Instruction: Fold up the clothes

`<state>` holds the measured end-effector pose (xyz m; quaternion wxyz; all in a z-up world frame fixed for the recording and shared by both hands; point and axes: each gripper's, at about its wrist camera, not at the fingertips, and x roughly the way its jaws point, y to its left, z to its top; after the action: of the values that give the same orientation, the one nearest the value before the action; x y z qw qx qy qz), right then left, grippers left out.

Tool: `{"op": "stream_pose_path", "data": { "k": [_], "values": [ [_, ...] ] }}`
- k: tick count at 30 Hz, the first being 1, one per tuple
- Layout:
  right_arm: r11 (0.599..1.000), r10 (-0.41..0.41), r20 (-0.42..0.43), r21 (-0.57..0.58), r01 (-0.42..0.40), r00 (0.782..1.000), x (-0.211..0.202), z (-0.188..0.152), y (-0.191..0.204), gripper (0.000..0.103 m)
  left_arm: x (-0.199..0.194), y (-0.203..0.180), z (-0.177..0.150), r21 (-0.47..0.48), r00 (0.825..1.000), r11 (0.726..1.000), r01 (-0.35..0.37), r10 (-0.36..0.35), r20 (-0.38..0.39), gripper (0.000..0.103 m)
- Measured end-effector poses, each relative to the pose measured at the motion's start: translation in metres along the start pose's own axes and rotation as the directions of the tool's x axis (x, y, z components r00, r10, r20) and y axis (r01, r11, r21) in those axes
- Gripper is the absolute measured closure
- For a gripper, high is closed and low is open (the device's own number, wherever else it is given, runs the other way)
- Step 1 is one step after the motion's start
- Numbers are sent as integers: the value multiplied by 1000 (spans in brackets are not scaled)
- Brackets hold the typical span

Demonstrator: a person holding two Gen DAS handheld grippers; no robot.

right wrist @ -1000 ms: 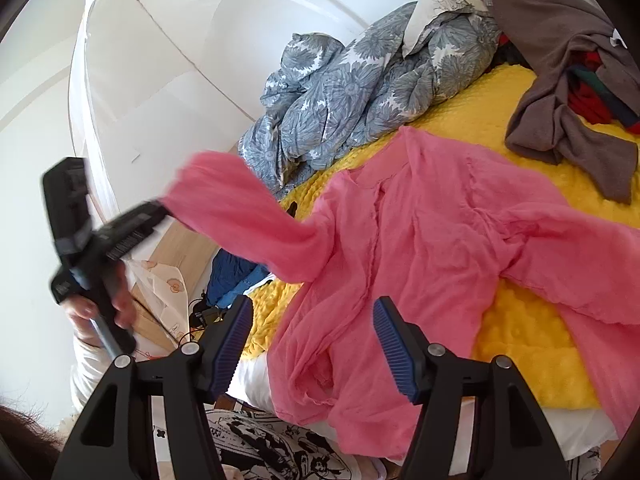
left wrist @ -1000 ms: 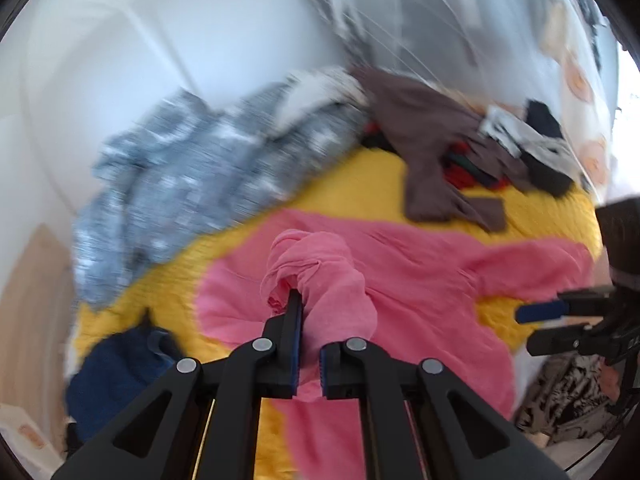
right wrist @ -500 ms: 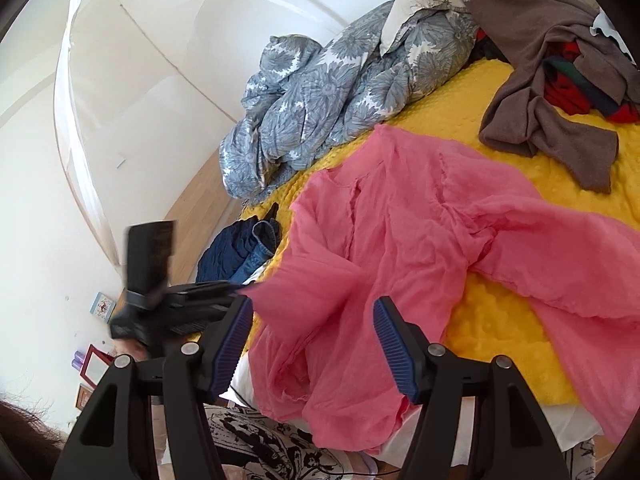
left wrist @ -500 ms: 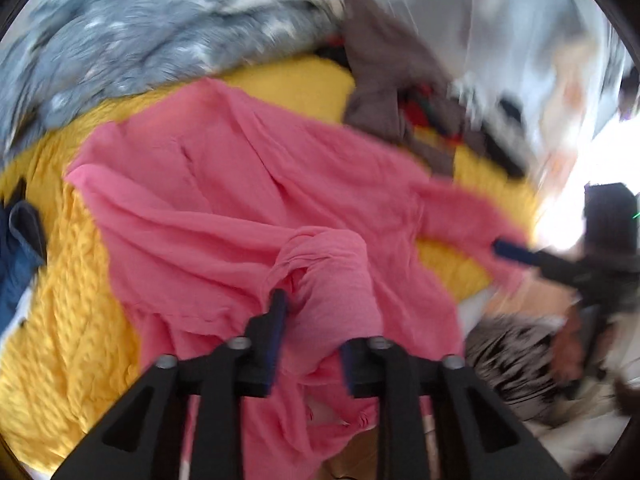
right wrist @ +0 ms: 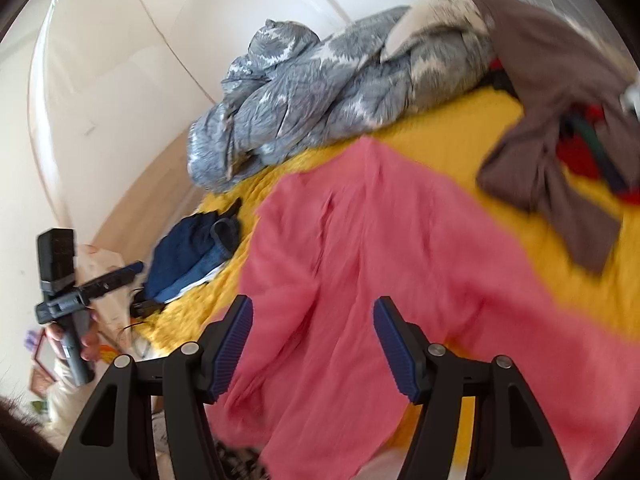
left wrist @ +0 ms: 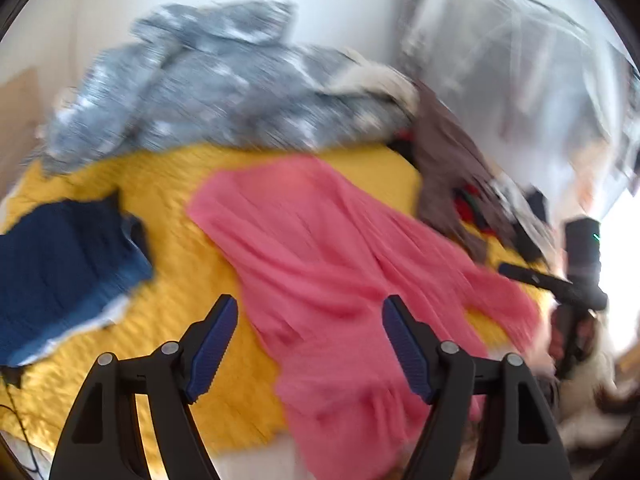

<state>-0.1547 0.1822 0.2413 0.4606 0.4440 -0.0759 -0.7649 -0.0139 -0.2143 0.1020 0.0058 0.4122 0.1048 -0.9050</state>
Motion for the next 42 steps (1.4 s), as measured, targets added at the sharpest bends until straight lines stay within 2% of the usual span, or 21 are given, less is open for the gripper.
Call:
{"op": "stream_pose_path", "data": {
  "k": [3, 5, 7, 9, 10, 12, 14, 16, 21, 23, 25, 28, 30, 31, 32, 33, 34, 35, 38, 42],
  "values": [
    [992, -108, -41, -74, 105, 993, 40, 51, 3, 38, 47, 9, 41, 9, 998, 999, -51, 51, -41, 24],
    [985, -145, -97, -104, 135, 985, 81, 83, -1, 38, 80, 15, 65, 24, 993, 995, -95, 96, -72, 24],
    [979, -178, -148, -129, 160, 973, 121, 111, -5, 38, 114, 27, 87, -5, 990, 996, -92, 91, -105, 25],
    [959, -247, -201, -192, 209, 948, 168, 135, -6, 38, 147, 35, 104, -46, 984, 995, -89, 81, -162, 25],
    [947, -281, -217, -222, 233, 935, 187, 143, -6, 38, 165, 37, 112, -48, 976, 994, -102, 91, -196, 25],
    [923, -342, -236, -266, 278, 909, 224, 157, -5, 38, 201, 35, 122, 34, 948, 979, -201, 203, -246, 25],
    [926, -344, -262, -253, 280, 902, 250, 165, -10, 38, 227, 34, 123, 102, 925, 958, -267, 285, -252, 25],
    [931, -333, -297, -253, 263, 895, 276, 169, -13, 38, 252, 44, 120, 97, 915, 959, -265, 282, -287, 25],
    [874, -438, -274, -351, 335, 856, 309, 166, -15, 38, 291, 61, 111, 107, 892, 950, -295, 313, -327, 26],
    [877, -436, -292, -350, 329, 851, 318, 164, -19, 38, 303, 65, 107, 117, 882, 946, -303, 325, -341, 26],
    [863, -462, -299, -370, 344, 835, 328, 160, -23, 38, 314, 68, 103, 137, 866, 935, -328, 356, -352, 26],
    [839, -499, -286, -397, 373, 818, 338, 157, -30, 46, 326, 72, 101, 156, 849, 918, -365, 397, -349, 27],
    [844, -494, -298, -389, 368, 817, 343, 156, -37, 58, 330, 75, 100, 151, 844, 913, -379, 408, -348, 37],
    [852, -484, -309, -381, 360, 819, 344, 157, -40, 68, 332, 78, 100, 142, 844, 913, -382, 407, -349, 42],
    [863, -467, -316, -365, 349, 826, 344, 158, -43, 82, 333, 80, 100, 132, 846, 915, -382, 404, -348, 53],
    [876, -448, -319, -345, 338, 835, 343, 160, -47, 88, 331, 81, 101, 117, 852, 916, -385, 401, -338, 73],
    [886, -430, -316, -326, 329, 845, 341, 162, -49, 94, 330, 83, 102, 103, 857, 916, -388, 400, -326, 83],
    [899, -407, -303, -301, 319, 862, 337, 165, -51, 95, 328, 85, 103, 83, 863, 918, -387, 392, -318, 96],
    [913, -374, -248, -265, 309, 894, 324, 175, -52, 97, 322, 92, 108, 30, 880, 923, -383, 374, -293, 100],
    [923, -347, -172, -239, 303, 922, 312, 193, -46, 97, 312, 95, 121, -9, 894, 919, -394, 381, -237, 101]
  ]
}}
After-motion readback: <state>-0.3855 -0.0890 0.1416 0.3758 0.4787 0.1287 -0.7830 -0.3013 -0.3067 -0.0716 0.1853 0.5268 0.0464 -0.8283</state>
